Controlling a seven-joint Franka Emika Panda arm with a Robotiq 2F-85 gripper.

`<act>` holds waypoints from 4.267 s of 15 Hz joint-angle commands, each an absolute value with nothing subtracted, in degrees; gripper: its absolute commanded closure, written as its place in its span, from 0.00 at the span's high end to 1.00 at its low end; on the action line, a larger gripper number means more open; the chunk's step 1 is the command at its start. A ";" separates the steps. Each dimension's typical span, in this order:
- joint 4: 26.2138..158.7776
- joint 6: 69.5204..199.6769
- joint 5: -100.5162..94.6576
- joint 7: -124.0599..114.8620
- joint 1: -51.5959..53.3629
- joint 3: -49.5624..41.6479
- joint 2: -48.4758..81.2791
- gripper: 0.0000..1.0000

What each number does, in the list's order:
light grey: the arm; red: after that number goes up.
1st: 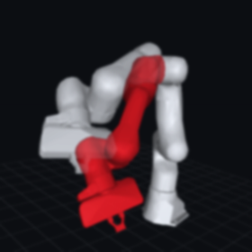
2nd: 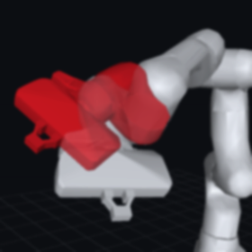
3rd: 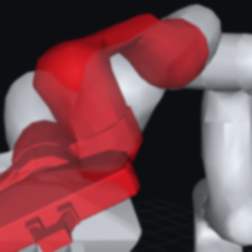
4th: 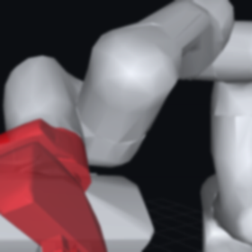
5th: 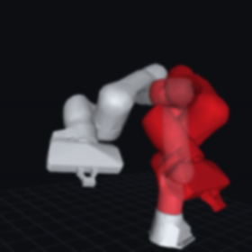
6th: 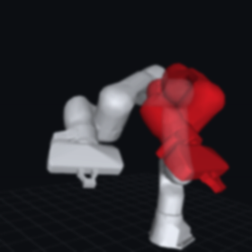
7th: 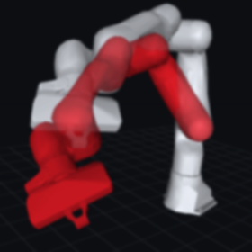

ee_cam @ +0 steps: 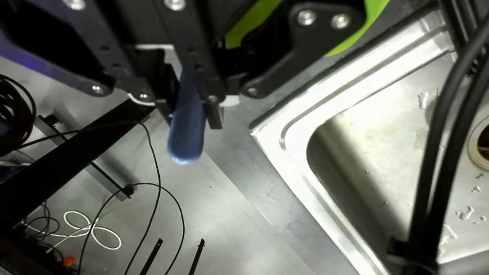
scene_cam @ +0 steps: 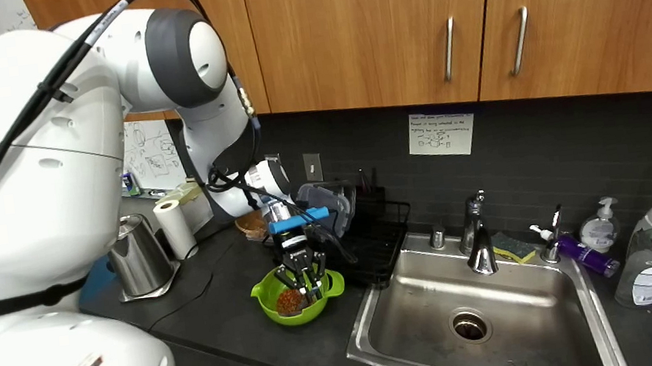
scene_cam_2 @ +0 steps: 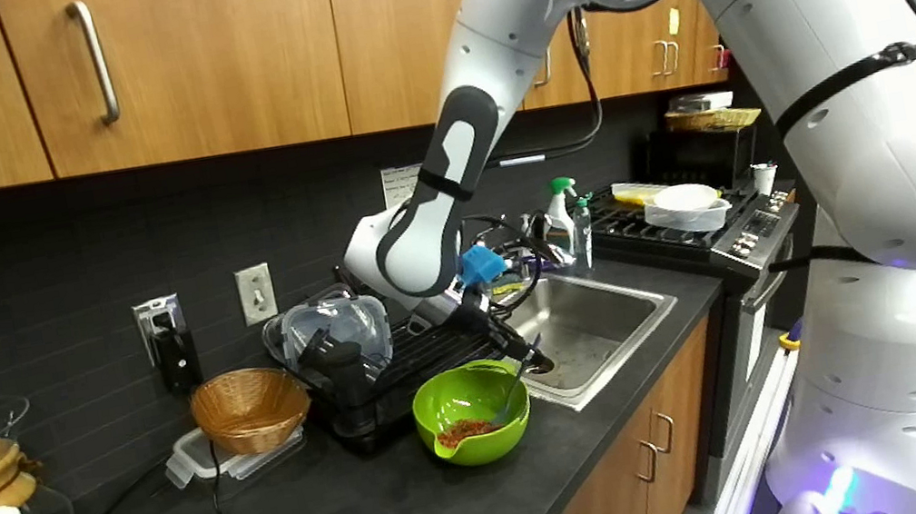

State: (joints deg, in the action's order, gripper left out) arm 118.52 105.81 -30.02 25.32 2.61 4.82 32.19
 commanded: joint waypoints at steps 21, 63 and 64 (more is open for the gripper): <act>109.40 105.97 -28.33 27.73 2.43 5.81 36.72 0.05; 103.23 103.03 -22.79 33.75 -0.49 7.25 42.64 0.05; 103.64 103.14 -22.84 33.63 -0.67 7.15 42.38 0.05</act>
State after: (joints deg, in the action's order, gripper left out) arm 101.07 100.85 -24.09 33.07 0.12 7.51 44.14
